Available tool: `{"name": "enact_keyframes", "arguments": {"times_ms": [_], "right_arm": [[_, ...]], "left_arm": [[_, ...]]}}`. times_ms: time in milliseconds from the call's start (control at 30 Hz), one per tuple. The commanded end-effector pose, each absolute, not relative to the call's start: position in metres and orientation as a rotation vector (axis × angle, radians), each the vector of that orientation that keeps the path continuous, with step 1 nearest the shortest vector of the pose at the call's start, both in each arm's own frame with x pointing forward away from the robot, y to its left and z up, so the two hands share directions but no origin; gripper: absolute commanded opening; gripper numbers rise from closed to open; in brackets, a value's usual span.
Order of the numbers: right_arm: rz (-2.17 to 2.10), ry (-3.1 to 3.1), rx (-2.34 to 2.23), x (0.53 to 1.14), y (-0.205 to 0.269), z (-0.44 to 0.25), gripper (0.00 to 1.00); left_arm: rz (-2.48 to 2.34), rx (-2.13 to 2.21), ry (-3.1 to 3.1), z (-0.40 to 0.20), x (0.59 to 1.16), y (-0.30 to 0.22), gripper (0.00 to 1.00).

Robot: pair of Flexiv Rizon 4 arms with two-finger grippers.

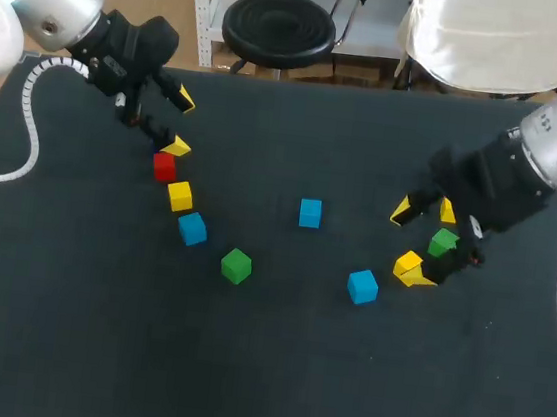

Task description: Place the blue cubes, place green cubes on the blue cubes, place the yellow cubes on the green cubes, then place the red cubes on the yellow cubes, and place purple cube on the red cubes.

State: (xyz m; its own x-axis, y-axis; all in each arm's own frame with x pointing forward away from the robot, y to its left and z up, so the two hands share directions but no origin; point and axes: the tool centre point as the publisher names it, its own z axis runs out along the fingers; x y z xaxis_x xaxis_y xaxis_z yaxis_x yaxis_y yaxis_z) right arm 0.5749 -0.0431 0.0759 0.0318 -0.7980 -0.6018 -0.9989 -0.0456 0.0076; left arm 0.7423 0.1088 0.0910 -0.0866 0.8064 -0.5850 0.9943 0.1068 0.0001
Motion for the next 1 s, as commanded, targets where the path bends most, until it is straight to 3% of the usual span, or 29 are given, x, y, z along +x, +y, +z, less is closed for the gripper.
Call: {"name": "enact_keyframes", "arguments": {"times_ms": [33, 1000], "right_arm": [[0.641, 1.836, -1.851, 0.570, -0.047, 0.076, 1.00], [0.760, 1.543, -2.026, 0.543, -0.015, 0.047, 1.00]], "left_arm": [[-0.563, 1.751, 1.948, 0.091, 0.741, 0.109, 1.00], [-0.563, 1.751, 1.948, 0.091, 0.741, 0.109, 1.00]]}}
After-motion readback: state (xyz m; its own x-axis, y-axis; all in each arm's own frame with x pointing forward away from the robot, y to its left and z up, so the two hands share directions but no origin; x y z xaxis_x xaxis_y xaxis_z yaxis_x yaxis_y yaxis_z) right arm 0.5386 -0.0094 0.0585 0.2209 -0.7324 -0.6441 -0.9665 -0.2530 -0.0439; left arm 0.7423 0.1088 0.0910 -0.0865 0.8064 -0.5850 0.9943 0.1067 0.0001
